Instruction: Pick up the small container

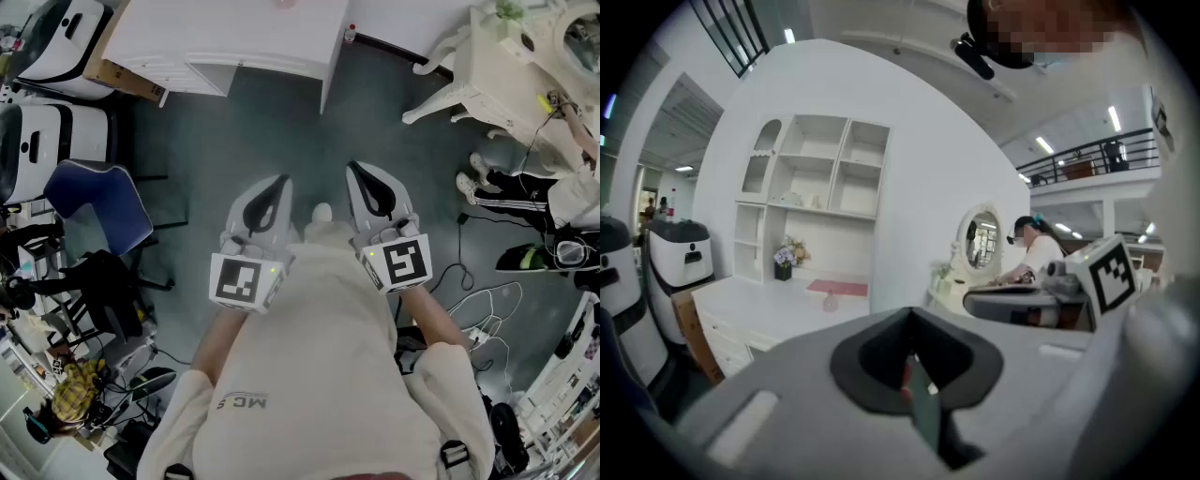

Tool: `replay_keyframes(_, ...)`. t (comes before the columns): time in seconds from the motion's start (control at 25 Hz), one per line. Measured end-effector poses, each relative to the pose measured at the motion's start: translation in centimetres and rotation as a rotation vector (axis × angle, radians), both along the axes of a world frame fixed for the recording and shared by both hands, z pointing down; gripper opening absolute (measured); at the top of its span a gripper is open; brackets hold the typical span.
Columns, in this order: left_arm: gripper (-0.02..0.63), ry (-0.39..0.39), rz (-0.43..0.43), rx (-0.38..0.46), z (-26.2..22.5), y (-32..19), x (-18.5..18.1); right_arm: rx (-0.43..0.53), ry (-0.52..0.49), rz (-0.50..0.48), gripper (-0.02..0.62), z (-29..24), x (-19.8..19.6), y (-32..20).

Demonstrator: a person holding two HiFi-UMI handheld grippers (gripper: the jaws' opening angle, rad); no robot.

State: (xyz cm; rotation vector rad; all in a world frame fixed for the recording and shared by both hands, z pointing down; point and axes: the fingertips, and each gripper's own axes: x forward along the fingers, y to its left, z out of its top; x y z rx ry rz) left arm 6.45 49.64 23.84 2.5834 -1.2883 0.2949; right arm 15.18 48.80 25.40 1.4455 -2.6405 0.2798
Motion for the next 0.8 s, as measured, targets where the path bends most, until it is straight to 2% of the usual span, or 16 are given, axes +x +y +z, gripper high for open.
replay_keyframes(0.24,0.0,0.005,-0.025,-0.027,0.4,0.2,-0.6,0.003,-0.006,0.012,-0.003,0.0,0.1,0.2)
replay_keyframes(0.48,0.0,-0.001,-0.03,-0.012,0.3,1.2,0.1,0.019,-0.004,0.039,-0.005,-0.2,1.8,1.1)
replay_keyframes(0.8,0.0,0.007,-0.063,-0.04,1.0,-0.9,0.2,0.024,-0.002,0.048,-0.005,0.5,2.7,-0.7)
